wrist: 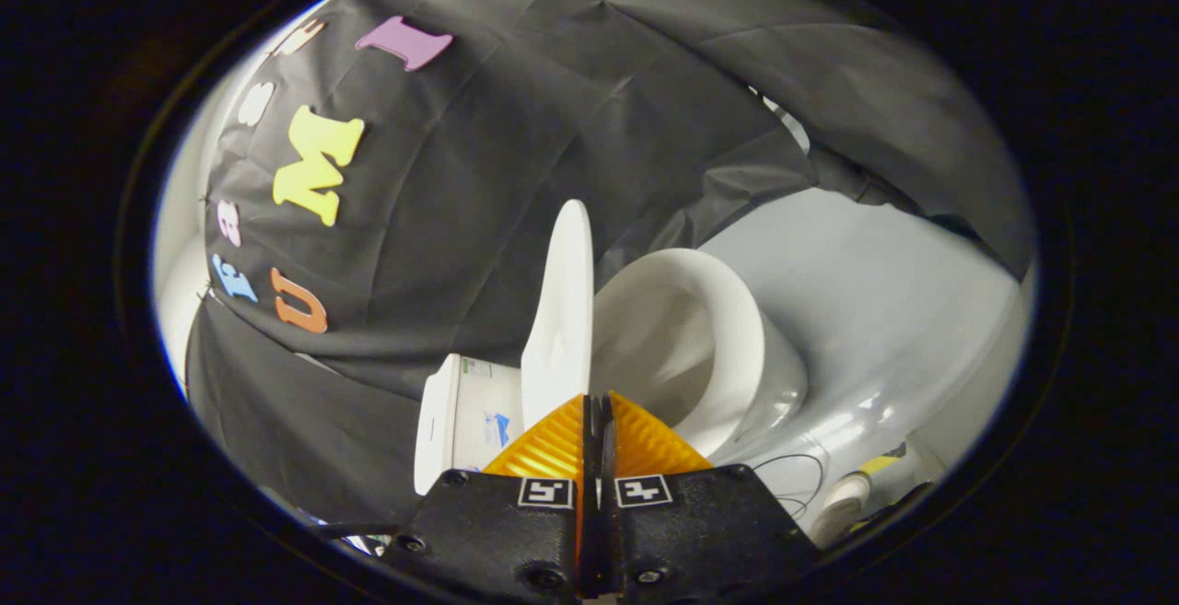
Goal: Open the toilet lid.
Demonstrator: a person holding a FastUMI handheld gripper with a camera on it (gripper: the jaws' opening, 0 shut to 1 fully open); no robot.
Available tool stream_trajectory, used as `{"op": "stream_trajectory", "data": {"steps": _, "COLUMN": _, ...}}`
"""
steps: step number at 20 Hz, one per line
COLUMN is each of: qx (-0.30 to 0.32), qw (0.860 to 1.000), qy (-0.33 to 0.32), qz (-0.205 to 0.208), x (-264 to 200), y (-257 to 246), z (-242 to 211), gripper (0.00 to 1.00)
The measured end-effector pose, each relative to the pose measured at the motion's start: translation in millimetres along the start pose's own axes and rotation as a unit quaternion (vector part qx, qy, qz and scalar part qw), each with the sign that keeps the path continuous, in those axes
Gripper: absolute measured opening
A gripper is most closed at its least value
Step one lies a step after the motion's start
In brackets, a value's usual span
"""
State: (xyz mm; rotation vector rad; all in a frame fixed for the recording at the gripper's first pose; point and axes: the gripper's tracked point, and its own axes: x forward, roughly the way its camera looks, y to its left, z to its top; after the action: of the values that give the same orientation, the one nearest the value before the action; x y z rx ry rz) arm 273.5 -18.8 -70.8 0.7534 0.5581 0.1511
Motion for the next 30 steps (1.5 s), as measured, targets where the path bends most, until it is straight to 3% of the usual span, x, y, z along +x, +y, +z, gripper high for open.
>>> {"op": "stream_trajectory", "data": {"steps": 13, "qx": -0.116, "qw": 0.992, "qy": -0.021, "qz": -0.039, "x": -19.7, "y": 103.0, "z": -6.4, "gripper": 0.05}}
{"op": "stream_trajectory", "data": {"steps": 21, "qx": -0.194, "qw": 0.979, "qy": -0.023, "qz": -0.066, "x": -21.8, "y": 162.8, "z": -21.7, "gripper": 0.06}}
{"op": "stream_trajectory", "data": {"steps": 25, "qx": -0.266, "qw": 0.958, "qy": -0.026, "qz": -0.103, "x": -20.6, "y": 180.3, "z": -31.5, "gripper": 0.06}}
{"op": "stream_trajectory", "data": {"steps": 30, "qx": -0.281, "qw": 0.955, "qy": -0.017, "qz": -0.095, "x": -16.4, "y": 216.3, "z": -39.4, "gripper": 0.06}}
